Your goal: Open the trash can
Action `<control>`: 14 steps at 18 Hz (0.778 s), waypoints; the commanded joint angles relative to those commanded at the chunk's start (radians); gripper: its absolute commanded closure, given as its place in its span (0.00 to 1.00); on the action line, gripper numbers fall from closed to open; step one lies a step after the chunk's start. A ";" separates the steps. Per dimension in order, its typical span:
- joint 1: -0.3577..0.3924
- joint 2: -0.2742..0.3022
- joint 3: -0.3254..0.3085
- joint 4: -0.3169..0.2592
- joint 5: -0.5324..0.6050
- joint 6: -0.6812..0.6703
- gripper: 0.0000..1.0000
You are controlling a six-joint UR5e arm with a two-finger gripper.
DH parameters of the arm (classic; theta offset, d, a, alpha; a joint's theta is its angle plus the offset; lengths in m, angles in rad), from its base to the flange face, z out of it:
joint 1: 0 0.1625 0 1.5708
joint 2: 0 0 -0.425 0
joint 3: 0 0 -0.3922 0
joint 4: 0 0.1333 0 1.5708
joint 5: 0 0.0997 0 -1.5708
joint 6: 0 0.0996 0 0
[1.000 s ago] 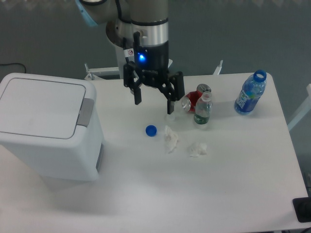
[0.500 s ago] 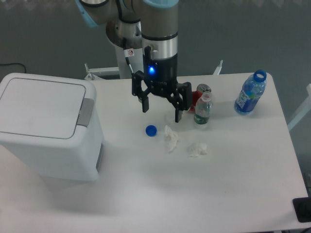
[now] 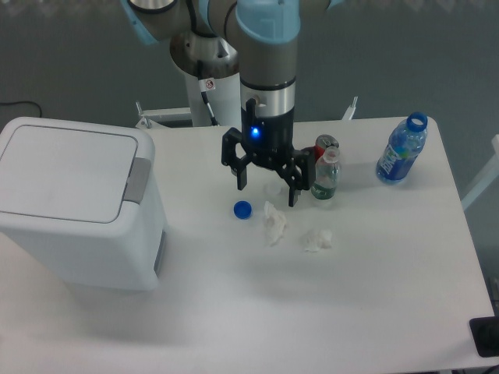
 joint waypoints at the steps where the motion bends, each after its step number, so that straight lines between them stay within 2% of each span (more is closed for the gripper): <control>1: -0.002 -0.002 0.002 0.000 -0.003 -0.043 0.00; 4: -0.009 0.000 0.006 0.002 -0.021 -0.109 0.00; 9: -0.008 0.012 0.026 0.002 -0.179 -0.270 0.00; 14: -0.020 0.032 0.026 0.000 -0.238 -0.321 0.00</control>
